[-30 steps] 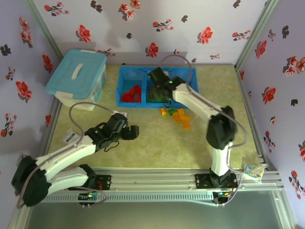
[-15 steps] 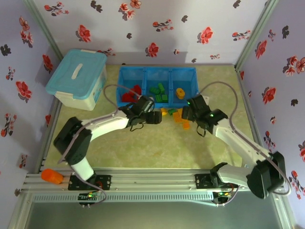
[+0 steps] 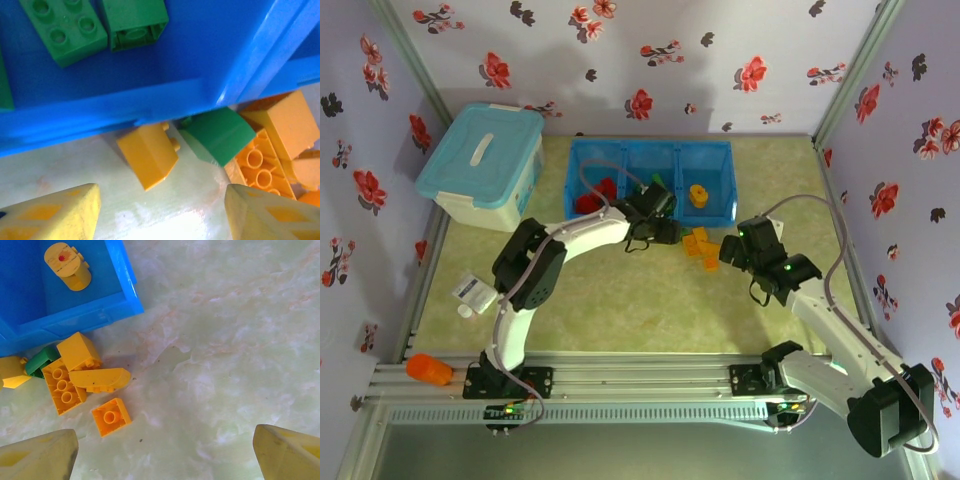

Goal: Sort the legos into containers by color
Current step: Pick up the lego from the center of the table, then place the lego in the container.

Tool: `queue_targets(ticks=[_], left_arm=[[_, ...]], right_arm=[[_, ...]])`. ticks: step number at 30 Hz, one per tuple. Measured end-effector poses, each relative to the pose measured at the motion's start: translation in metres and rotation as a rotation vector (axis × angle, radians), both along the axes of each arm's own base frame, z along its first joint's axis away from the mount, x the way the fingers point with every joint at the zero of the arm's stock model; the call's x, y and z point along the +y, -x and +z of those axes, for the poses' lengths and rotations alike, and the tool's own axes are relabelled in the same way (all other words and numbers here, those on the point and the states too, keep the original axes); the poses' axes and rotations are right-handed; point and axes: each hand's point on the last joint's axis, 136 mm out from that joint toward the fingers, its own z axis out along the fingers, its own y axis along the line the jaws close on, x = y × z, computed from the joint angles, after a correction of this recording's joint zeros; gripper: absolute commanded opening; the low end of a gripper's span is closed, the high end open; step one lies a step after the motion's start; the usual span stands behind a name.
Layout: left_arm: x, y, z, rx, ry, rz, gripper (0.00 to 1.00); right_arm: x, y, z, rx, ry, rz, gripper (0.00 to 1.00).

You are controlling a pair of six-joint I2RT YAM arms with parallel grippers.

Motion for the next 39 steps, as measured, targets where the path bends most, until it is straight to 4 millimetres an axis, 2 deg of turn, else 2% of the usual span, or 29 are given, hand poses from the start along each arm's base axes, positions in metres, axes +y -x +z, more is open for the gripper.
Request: queue_targets(ticks=[5,12,18,22,26,29,32,39], left_arm=[[0.0,-0.008,-0.01,0.02,-0.033,0.013,0.55],[0.007,-0.01,-0.027,0.047,-0.084,0.024,0.38],[0.006,-0.011,-0.027,0.046,-0.082,0.026,0.21],[0.007,-0.01,-0.025,0.04,-0.078,0.028,0.18],[0.026,0.005,-0.019,0.039,-0.1,0.036,0.17],[0.04,0.018,0.001,0.026,-0.095,0.038,0.17],[0.038,0.016,0.04,-0.03,-0.042,0.028,0.18],[-0.006,-0.017,0.132,-0.184,0.103,-0.038,0.19]], right_arm=[[-0.001,0.003,0.001,-0.013,-0.01,0.0,0.91],[-0.005,0.007,0.002,-0.027,-0.016,-0.006,0.91],[-0.006,0.008,0.003,-0.034,-0.028,-0.019,0.91],[-0.006,0.008,0.004,-0.037,-0.033,-0.024,0.9],[-0.007,0.009,0.002,-0.039,-0.037,-0.028,0.91],[-0.007,0.011,-0.002,-0.029,-0.036,-0.027,0.9],[-0.006,0.011,-0.007,-0.014,-0.034,-0.025,0.9],[-0.003,0.009,-0.009,-0.011,-0.055,-0.029,0.9]])
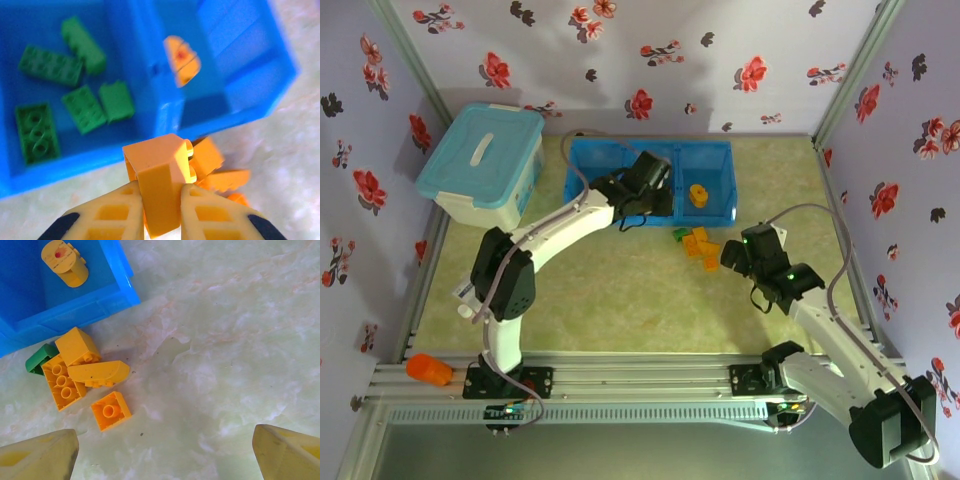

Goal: Sort the legos into containers by color
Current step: Place the lego in the container, then pick up the lego from the center of the table.

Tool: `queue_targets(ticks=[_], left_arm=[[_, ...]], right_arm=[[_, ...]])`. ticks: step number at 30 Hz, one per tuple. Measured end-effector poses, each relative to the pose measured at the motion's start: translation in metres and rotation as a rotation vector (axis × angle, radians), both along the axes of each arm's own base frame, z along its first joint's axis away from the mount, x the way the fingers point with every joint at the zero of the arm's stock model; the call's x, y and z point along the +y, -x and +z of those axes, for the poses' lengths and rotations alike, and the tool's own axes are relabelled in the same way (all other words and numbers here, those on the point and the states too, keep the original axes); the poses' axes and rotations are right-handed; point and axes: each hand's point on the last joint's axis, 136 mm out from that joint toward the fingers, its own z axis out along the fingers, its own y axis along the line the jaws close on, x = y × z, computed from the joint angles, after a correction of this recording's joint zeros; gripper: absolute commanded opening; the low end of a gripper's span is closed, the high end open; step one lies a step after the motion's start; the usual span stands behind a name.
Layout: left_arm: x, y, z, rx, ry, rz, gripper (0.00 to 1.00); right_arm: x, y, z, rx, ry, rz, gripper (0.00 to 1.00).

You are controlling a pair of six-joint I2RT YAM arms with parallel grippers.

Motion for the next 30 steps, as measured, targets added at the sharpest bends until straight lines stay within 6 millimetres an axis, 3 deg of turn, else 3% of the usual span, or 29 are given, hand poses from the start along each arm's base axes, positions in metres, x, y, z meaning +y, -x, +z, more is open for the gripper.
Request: queue_targets(ticks=[3,6,11,16,17,19,20,21,22,30], left_arm=[[-0.023,-0.015,0.02,-0.036,0.039,-0.033,0.19],[-0.042,-0.028,0.019,-0.043,0.05,-0.059,0.2],[-0.069,-0.045,-0.01,-0.008,0.023,-0.091,0.2],[-0.076,-0.048,-0.048,0.047,-0.026,-0.107,0.25],[-0.077,-0.047,-0.053,0.056,-0.031,-0.109,0.27],[-0.079,-0.047,-0.055,0.061,-0.029,-0.119,0.44],[-0.08,-0.047,-0.053,0.056,-0.023,-0.121,0.59],[-0.081,-0.047,-0.05,0.052,-0.018,-0.13,0.81],[-0.083,-0.047,-0.048,0.05,-0.01,-0.137,0.87],[-0.085,-0.036,-0.04,0.054,0.015,-0.183,0.85]], right_arm=[[-0.001,0.003,-0.001,-0.007,-0.008,-0.005,0.9],[-0.003,0.008,-0.001,-0.019,-0.015,-0.007,0.9],[-0.007,0.015,-0.002,-0.021,-0.016,-0.007,0.9],[-0.008,0.019,-0.004,-0.015,-0.014,-0.008,0.9],[-0.008,0.019,-0.005,-0.013,-0.013,-0.007,0.9],[-0.008,0.02,-0.006,-0.009,-0.012,-0.007,0.9],[-0.008,0.02,-0.007,-0.006,-0.013,-0.005,0.9],[-0.008,0.021,-0.008,-0.002,-0.014,-0.003,0.91],[-0.007,0.021,-0.01,0.003,-0.016,0.0,0.91],[0.007,0.022,-0.022,0.02,-0.073,0.054,0.89]])
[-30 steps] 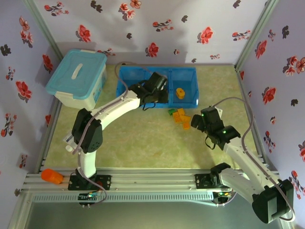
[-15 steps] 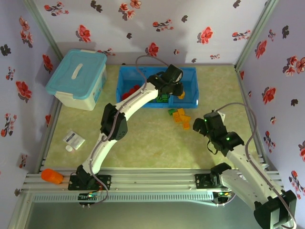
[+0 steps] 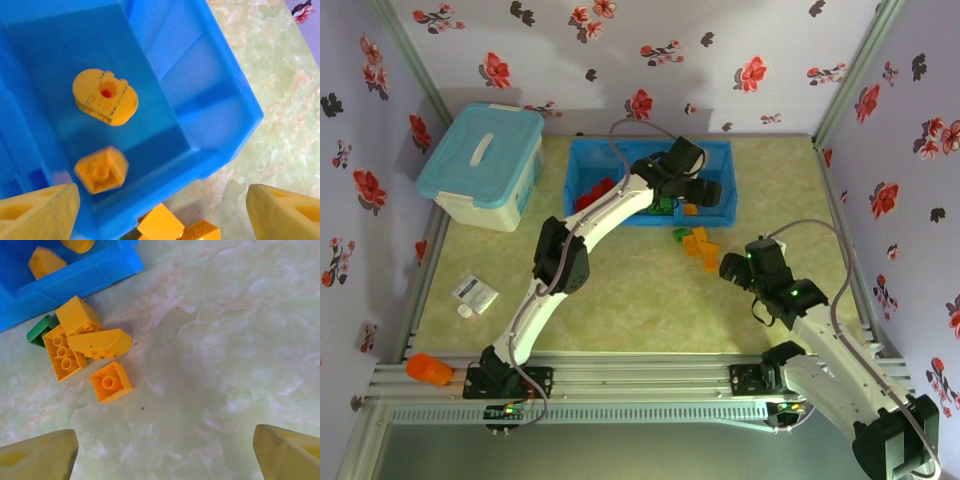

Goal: Sort the legos into containers by color
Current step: Pick up the lego from the center of the table.

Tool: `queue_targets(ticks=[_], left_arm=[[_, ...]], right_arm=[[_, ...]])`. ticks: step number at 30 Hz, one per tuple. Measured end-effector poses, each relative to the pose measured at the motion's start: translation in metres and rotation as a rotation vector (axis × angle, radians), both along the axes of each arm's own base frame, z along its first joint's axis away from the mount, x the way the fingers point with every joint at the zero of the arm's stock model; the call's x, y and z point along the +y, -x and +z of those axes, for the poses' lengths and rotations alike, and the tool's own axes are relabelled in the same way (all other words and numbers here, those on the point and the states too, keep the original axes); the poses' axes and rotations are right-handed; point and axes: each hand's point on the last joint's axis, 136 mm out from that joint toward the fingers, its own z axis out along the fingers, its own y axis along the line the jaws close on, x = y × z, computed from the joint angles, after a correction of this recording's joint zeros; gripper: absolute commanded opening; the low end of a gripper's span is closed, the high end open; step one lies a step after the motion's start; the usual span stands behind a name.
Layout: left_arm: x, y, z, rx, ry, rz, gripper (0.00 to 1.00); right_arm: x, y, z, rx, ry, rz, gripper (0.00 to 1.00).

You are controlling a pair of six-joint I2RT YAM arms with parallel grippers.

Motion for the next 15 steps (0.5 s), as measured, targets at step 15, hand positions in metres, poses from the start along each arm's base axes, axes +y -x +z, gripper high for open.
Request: queue_targets(ticks=[15], left_arm=[[0.094,0.096,0.071,-0.14,0.133,-0.007,0.67]], right_arm=[[0.03,-0.012,-0.06,0.225,0.015,0.126,0.73]])
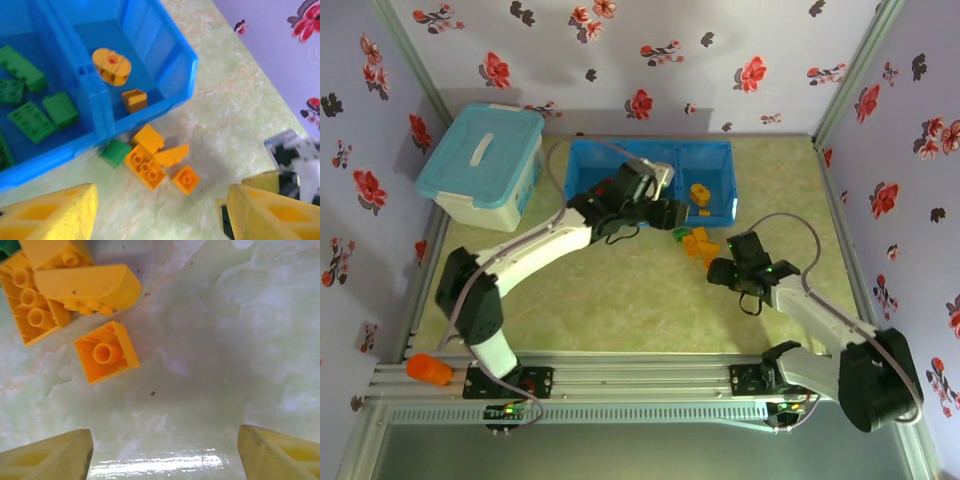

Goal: Sort the legos into containers by color
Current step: Pick up the lego from the center of the table.

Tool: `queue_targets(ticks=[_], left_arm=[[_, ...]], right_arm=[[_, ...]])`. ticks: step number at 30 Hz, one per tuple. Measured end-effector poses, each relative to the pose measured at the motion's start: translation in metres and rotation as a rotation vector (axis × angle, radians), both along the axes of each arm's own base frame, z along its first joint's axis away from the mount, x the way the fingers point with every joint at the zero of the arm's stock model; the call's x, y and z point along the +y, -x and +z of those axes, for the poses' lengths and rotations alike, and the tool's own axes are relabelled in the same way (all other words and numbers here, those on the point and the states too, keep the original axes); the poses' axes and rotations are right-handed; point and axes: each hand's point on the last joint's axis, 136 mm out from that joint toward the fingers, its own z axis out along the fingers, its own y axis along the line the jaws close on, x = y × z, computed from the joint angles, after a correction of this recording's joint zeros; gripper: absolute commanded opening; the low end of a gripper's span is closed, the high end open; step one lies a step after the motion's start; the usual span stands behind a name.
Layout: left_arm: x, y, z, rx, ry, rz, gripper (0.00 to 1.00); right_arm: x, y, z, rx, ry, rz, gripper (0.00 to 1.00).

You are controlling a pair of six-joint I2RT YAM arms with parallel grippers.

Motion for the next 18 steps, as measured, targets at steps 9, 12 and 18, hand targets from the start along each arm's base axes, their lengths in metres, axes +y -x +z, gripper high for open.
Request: queue_targets(ticks=[9,12,18], left_arm=[[0.069,0.037,-0.067,0.074,-0.08,0.111,0.65],[0.088,0.047,-0.081,0.091,-0.093,0.147,0.65],[0.113,0.056,-0.084,0.083,-0.082,0.206,0.64]], right_arm=[[0.022,-0.027,-0.022,0.09,0.031,0.071,0.67],[0.028,-0.038,-0.026,0.097,0.042,0.091,0.62],[0.031,-0.048,-0.038,0.135,0.096,0.104,0.38]])
